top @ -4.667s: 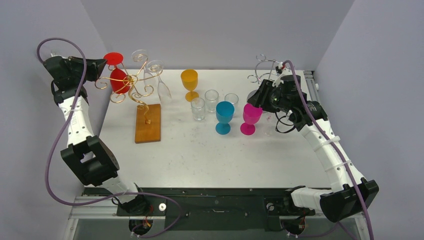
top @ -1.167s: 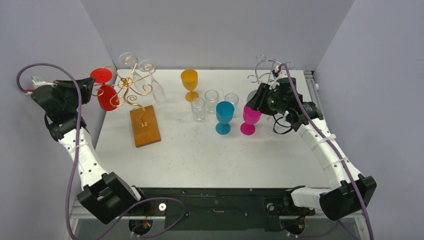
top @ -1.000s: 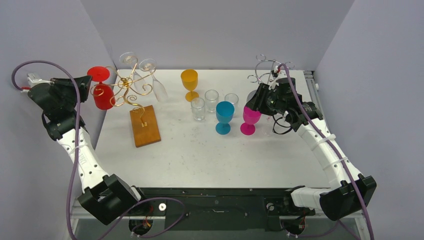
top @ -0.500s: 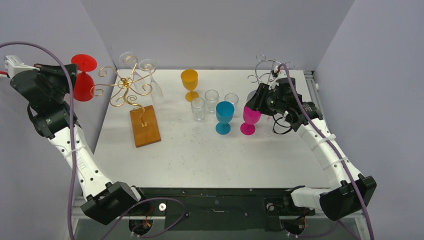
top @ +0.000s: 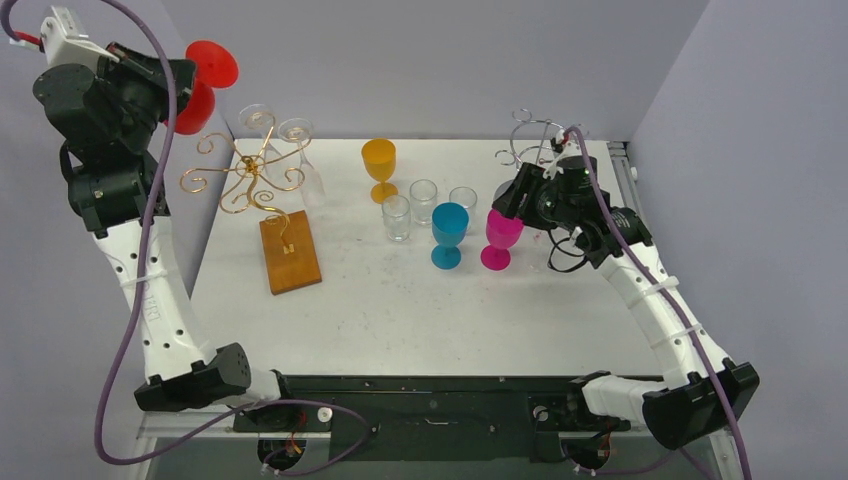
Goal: Take the wine glass off the wine glass rack
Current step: Pick up the wine glass from the wine rack, then place the wine glass at the center of the board.
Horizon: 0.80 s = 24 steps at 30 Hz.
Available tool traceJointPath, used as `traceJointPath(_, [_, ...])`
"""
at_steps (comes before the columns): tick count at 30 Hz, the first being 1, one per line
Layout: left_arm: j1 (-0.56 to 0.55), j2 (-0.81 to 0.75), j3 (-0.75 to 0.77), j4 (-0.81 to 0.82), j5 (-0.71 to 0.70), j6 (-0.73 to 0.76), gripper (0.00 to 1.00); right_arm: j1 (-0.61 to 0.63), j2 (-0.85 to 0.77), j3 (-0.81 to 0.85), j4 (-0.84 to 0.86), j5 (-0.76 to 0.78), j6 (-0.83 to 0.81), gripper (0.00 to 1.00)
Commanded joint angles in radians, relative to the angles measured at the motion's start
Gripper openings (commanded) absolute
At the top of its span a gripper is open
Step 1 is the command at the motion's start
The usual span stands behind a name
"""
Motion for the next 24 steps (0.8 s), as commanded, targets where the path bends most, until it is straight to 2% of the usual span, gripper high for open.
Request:
traceJointPath(1, [-0.102, 0.030, 0.175, -0.058, -0.019, 0.076, 0.00, 0.008, -0.101, 0.044, 0.080, 0.060, 0.030, 0.54])
traceJointPath(4, [-0.184, 0.050, 0.233, -0.066, -0.011, 0.066, 0.00, 0.007, -0.149, 0.043, 0.121, 0.080, 0.050, 0.57])
traceJointPath(6, [-0.281, 0.056, 0.238, -0.060, -0.009, 0.044, 0.00, 0.007, -0.177, 0.040, 0.144, 0.097, 0.063, 0.59])
traceJointPath(10, [-0.436, 0.051, 0.215, -0.029, -0.015, -0.012, 0.00, 0.006, -0.218, 0.029, 0.195, 0.116, 0.096, 0.65])
traceJointPath(14, [-0.577, 0.046, 0.167, 0.021, -0.024, -0.085, 0.00, 0.005, -0.246, -0.005, 0.281, 0.093, 0.132, 0.67])
traceJointPath(17, [-0.657, 0.027, 0.080, 0.140, -0.003, -0.213, 0.00, 0.004, -0.258, -0.041, 0.393, 0.047, 0.173, 0.67])
traceJointPath(18, [-0.687, 0.021, 0.009, 0.228, 0.006, -0.250, 0.00, 0.004, -0.259, -0.065, 0.425, 0.012, 0.184, 0.67])
traceJointPath(21, [-0.709, 0.002, -0.163, 0.428, 0.065, -0.477, 0.00, 0.003, -0.261, -0.115, 0.587, -0.053, 0.236, 0.68])
traceJointPath(24, [-0.728, 0.019, -0.223, 0.598, 0.106, -0.613, 0.00, 0.002, -0.254, -0.159, 0.701, -0.113, 0.263, 0.72])
